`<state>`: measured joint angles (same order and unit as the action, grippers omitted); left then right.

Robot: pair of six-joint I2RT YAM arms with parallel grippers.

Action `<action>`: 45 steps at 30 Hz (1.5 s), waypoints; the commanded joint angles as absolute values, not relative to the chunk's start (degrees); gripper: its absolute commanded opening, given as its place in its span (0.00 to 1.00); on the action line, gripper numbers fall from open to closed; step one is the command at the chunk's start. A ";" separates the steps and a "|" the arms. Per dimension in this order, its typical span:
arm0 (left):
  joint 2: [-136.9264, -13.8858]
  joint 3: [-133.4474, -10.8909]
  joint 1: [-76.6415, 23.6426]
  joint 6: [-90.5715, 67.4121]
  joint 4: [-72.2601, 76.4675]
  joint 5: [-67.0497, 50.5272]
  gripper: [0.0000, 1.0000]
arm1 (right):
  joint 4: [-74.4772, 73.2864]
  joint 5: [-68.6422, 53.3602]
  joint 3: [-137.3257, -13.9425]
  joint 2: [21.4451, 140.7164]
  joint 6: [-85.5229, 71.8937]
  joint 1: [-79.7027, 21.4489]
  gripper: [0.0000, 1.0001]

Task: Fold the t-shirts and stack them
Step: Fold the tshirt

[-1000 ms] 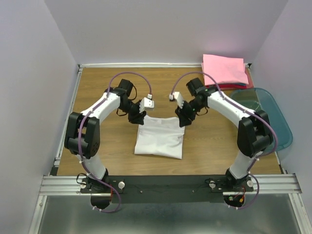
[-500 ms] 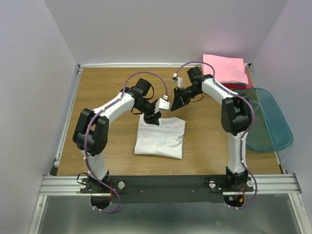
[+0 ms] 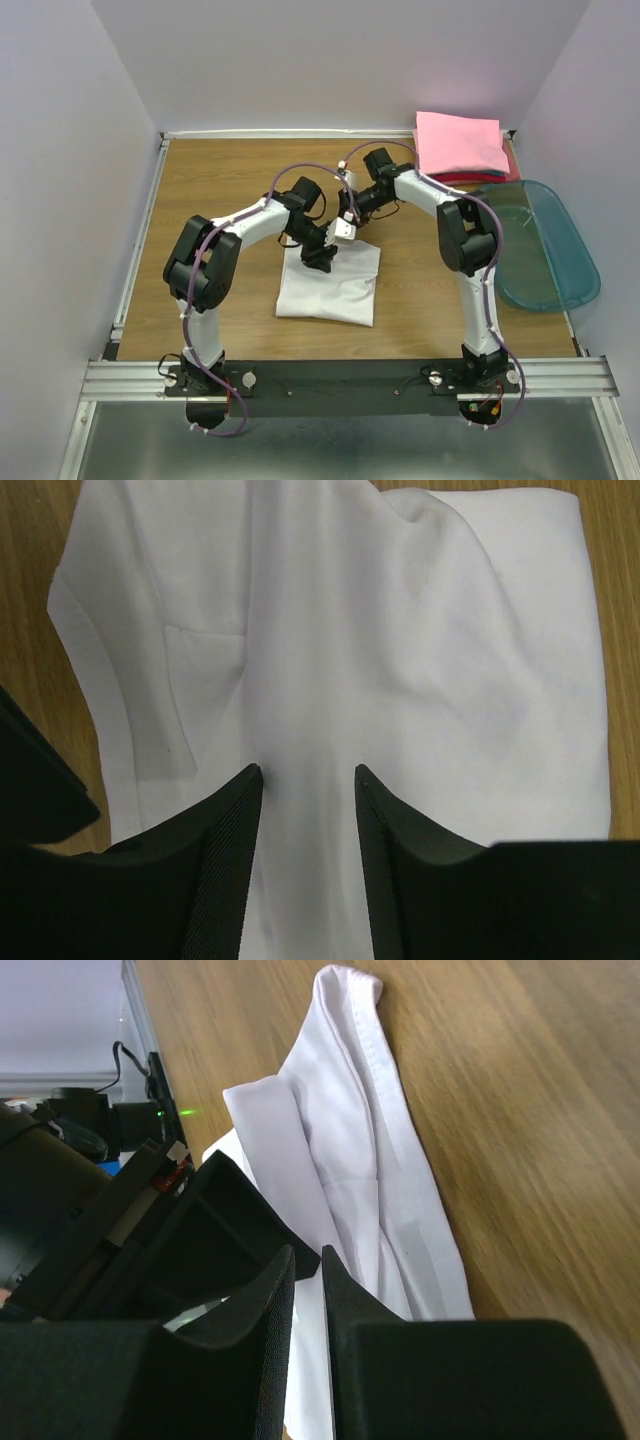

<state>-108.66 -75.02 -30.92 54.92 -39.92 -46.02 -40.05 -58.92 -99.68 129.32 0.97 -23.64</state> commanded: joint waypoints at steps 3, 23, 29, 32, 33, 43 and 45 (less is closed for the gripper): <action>-111.09 -74.62 -31.38 54.67 -39.11 -44.30 0.38 | -36.39 -62.40 -97.47 134.38 -2.37 -25.05 0.23; -104.94 -82.17 -31.12 55.37 -42.54 -42.89 0.00 | -34.72 -63.72 -90.35 139.13 1.40 -26.19 0.22; -106.34 -84.89 -29.89 55.46 -42.27 -42.37 0.00 | -34.72 -63.72 -88.86 138.43 2.28 -26.10 0.22; -106.96 -86.39 -29.45 55.89 -42.27 -41.58 0.00 | -34.72 -63.72 -88.77 138.34 2.37 -26.10 0.22; -107.22 -86.66 -29.27 56.07 -42.36 -41.40 0.00 | -34.80 -63.72 -88.77 138.17 2.46 -26.19 0.22; -108.72 -85.26 -29.18 57.30 -40.70 -41.04 0.22 | -34.89 -60.92 -89.65 136.67 3.51 -26.10 0.26; -108.02 -84.47 -29.09 57.48 -40.26 -41.05 0.27 | -34.89 -59.42 -89.65 135.27 3.95 -26.10 0.29</action>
